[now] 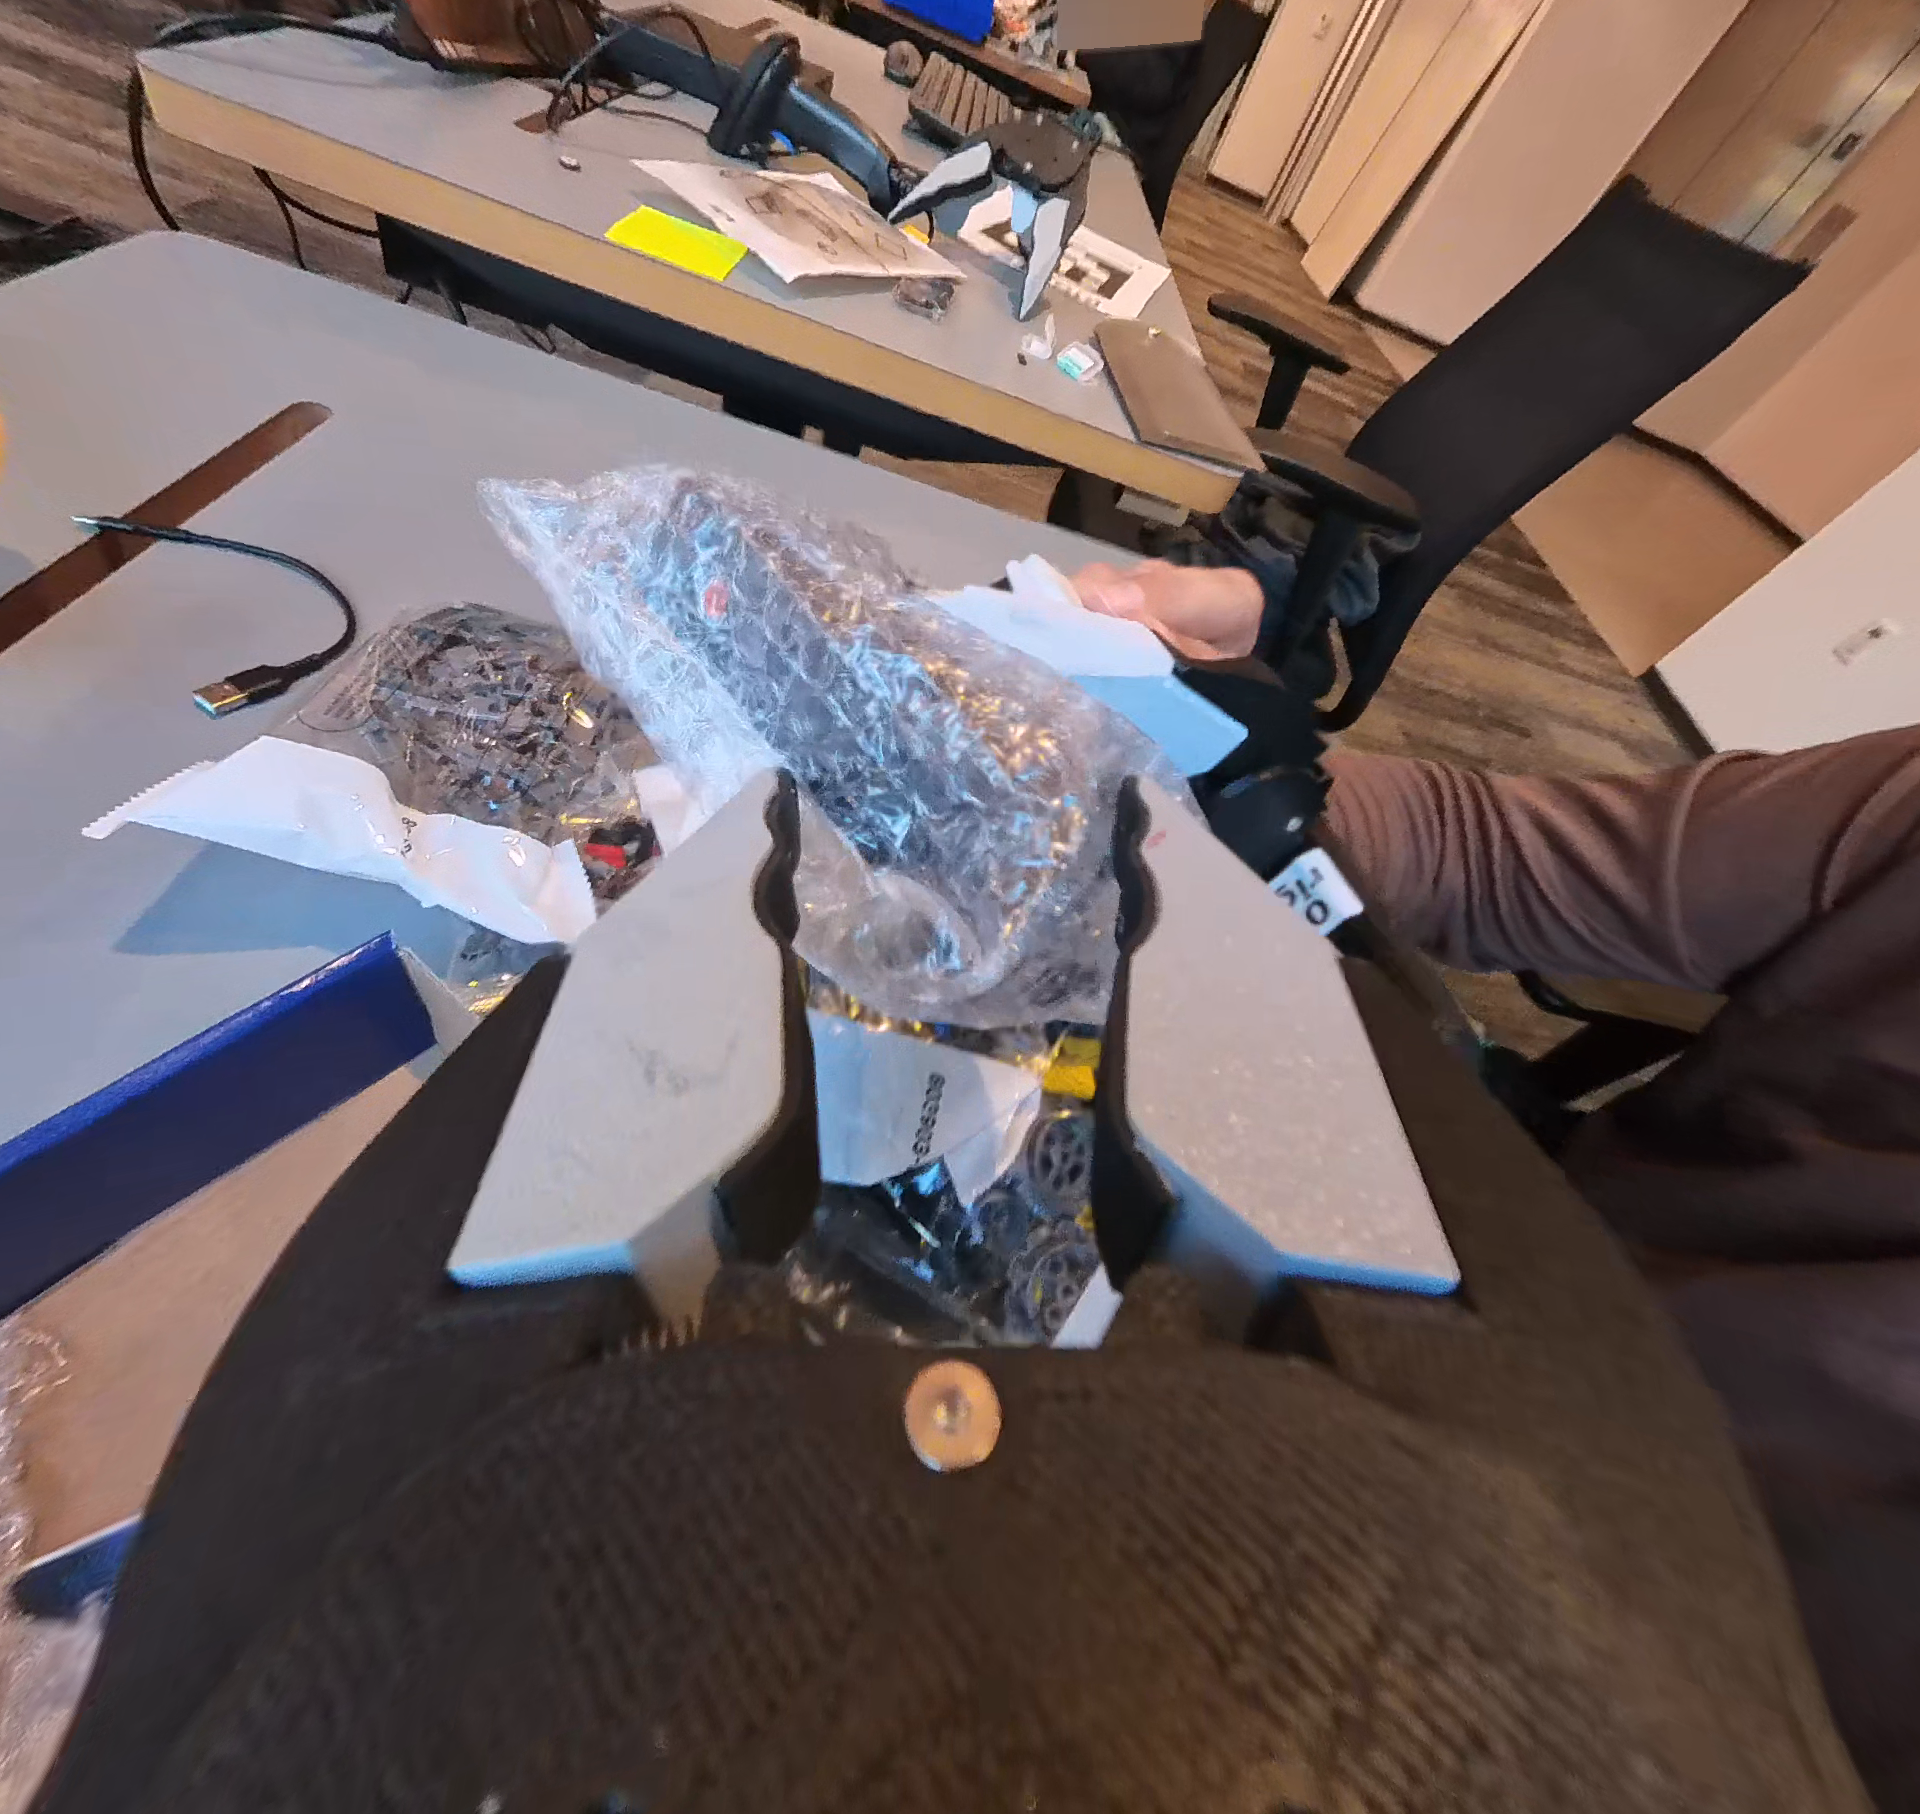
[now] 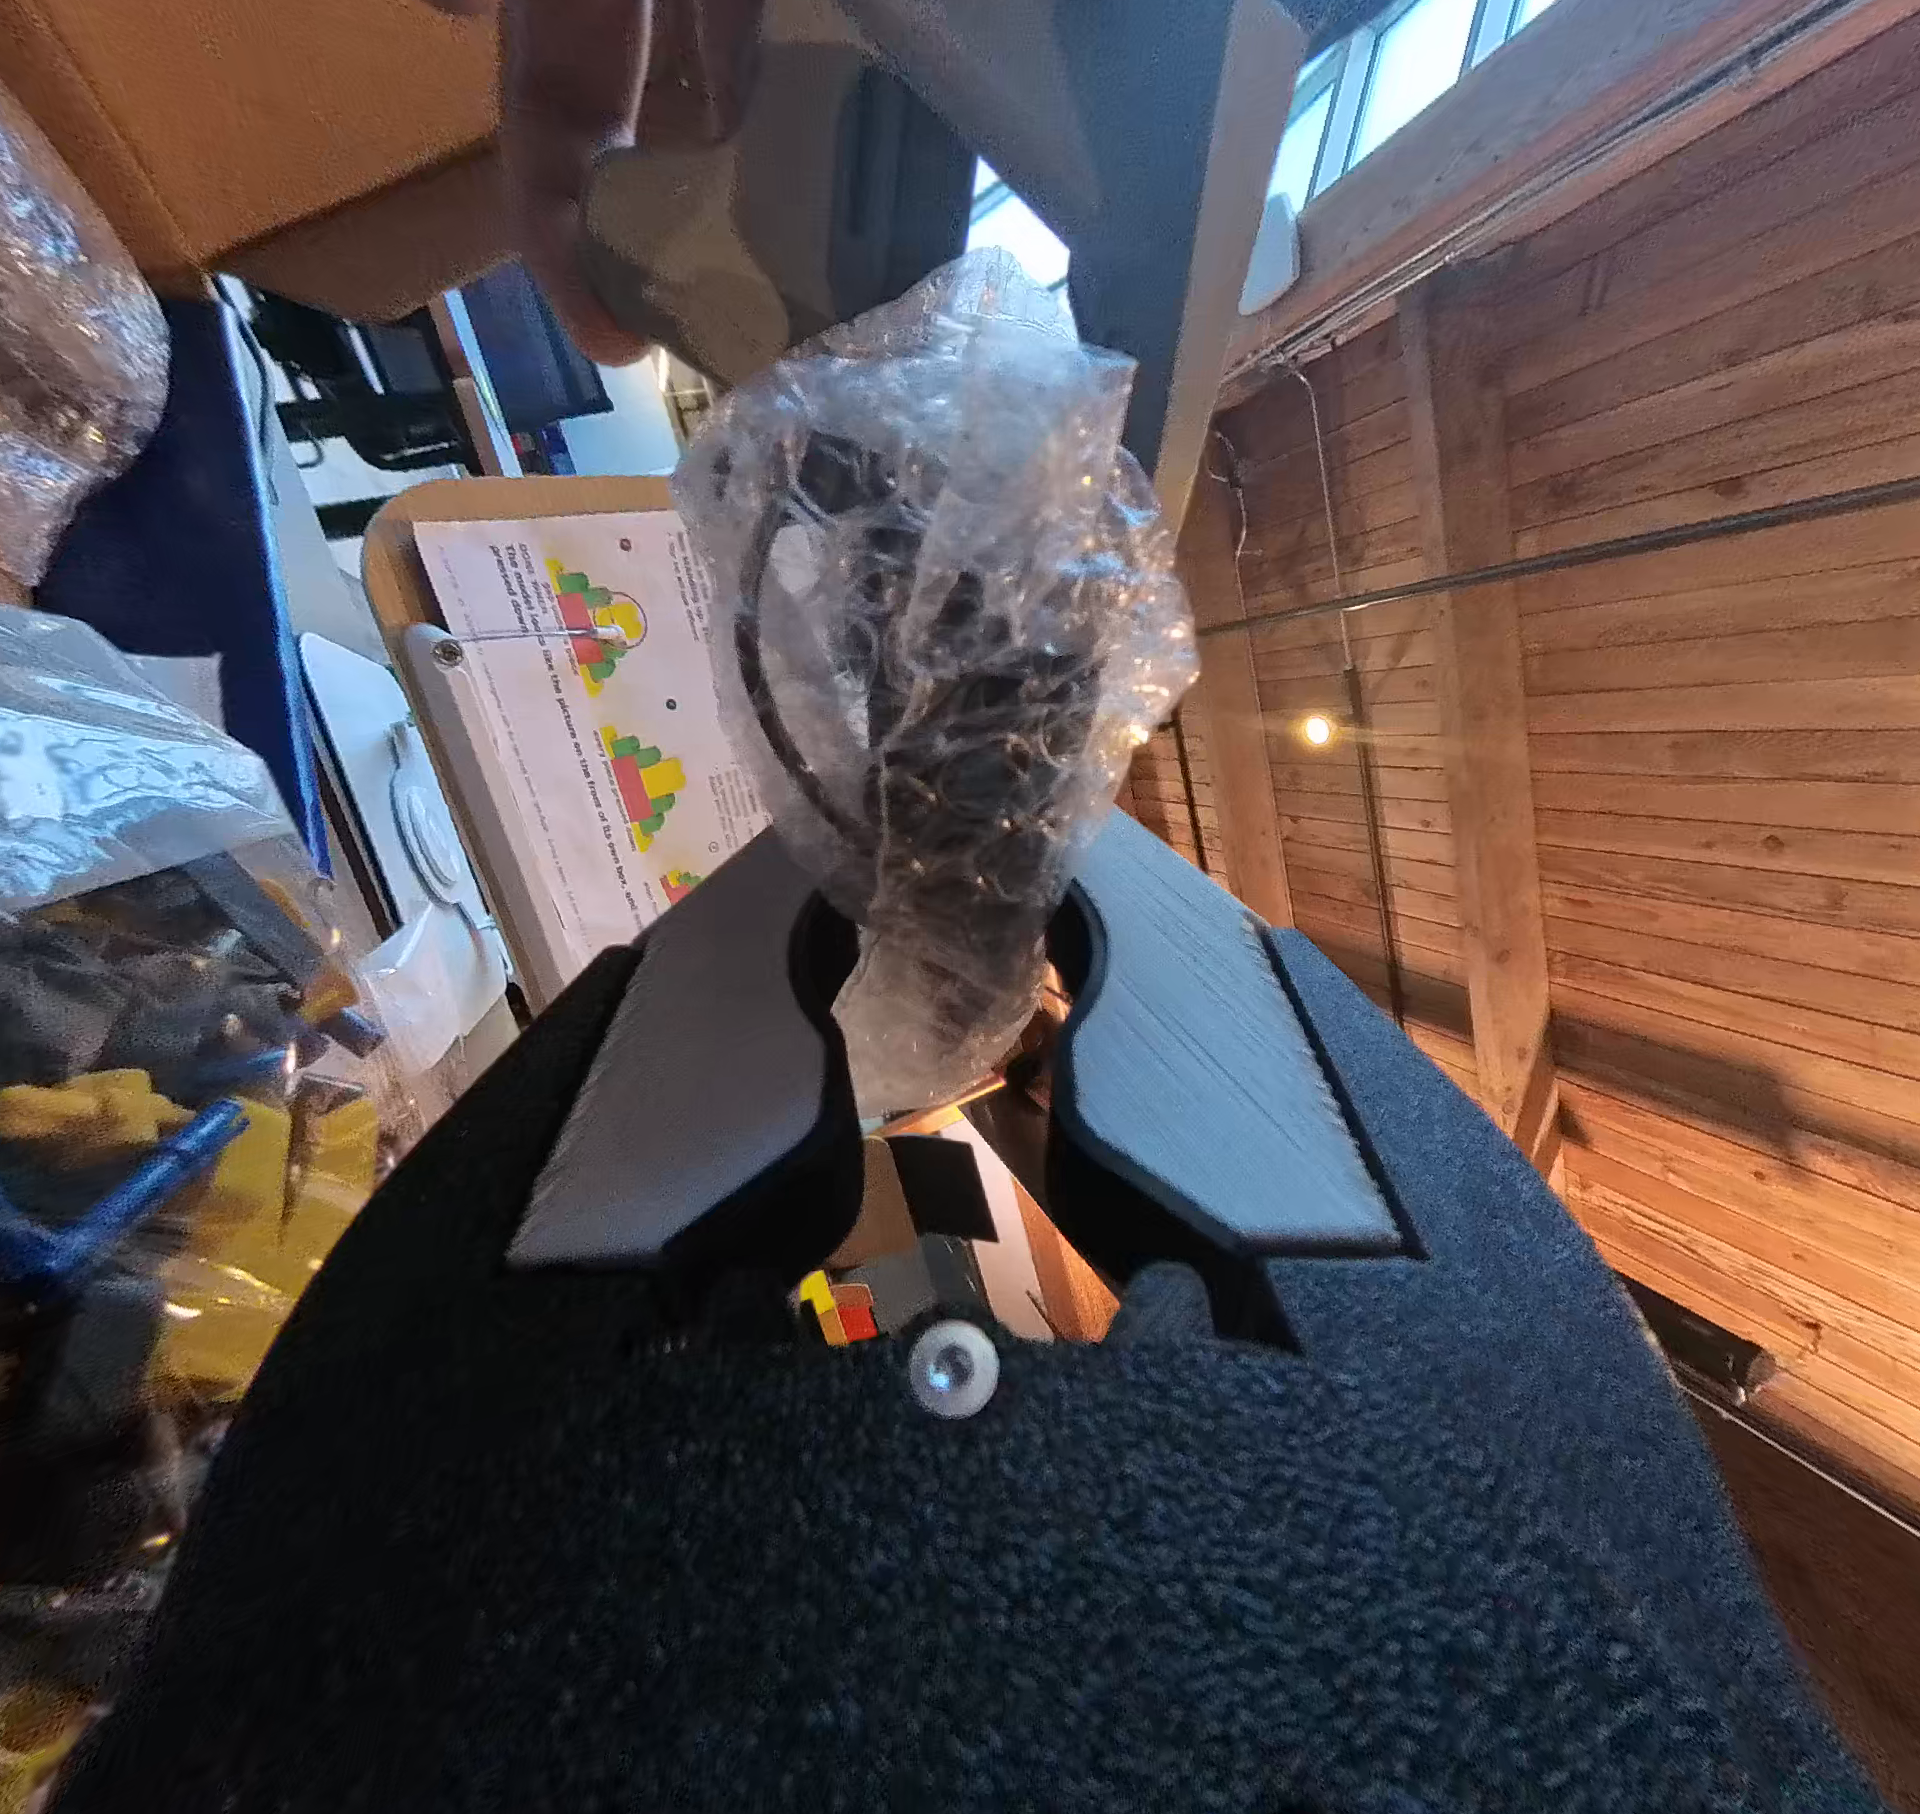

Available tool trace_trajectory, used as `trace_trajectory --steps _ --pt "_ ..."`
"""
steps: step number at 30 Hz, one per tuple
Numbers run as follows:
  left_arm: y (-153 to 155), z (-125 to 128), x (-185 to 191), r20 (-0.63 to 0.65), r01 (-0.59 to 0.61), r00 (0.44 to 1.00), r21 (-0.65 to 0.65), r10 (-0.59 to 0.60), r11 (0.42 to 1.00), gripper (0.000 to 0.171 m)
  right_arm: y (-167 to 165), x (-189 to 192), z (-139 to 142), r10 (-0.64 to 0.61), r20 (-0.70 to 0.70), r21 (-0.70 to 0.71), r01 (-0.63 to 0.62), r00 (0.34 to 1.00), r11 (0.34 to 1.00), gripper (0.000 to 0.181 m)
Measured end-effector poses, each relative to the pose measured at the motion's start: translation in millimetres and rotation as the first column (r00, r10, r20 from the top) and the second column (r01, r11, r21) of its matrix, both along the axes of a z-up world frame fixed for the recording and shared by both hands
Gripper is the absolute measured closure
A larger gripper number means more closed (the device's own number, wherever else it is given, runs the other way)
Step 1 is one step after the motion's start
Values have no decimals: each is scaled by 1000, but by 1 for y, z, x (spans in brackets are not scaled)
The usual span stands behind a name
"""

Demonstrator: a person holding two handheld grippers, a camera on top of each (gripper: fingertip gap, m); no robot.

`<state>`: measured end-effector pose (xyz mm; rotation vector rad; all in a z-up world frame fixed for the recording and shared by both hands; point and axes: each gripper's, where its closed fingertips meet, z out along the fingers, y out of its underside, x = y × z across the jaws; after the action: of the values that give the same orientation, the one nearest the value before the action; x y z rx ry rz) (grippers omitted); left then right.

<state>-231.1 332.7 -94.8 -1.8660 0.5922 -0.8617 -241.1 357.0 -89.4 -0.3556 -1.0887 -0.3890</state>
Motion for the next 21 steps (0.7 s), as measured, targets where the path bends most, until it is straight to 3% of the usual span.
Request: trace_trajectory --steps 8,16,21 --pt "-4 7 -6 -225 -39 972 159 74 987 129 -8 0 3 141 -75 -74 -147 987 986 139" --pt "2 7 -13 -217 -63 971 166 99 984 135 -5 -3 -4 228 -110 -187 -246 967 951 129" --pt "10 7 -20 -134 -108 983 132 126 985 137 1 -7 -11 246 -107 -274 -266 963 924 126"
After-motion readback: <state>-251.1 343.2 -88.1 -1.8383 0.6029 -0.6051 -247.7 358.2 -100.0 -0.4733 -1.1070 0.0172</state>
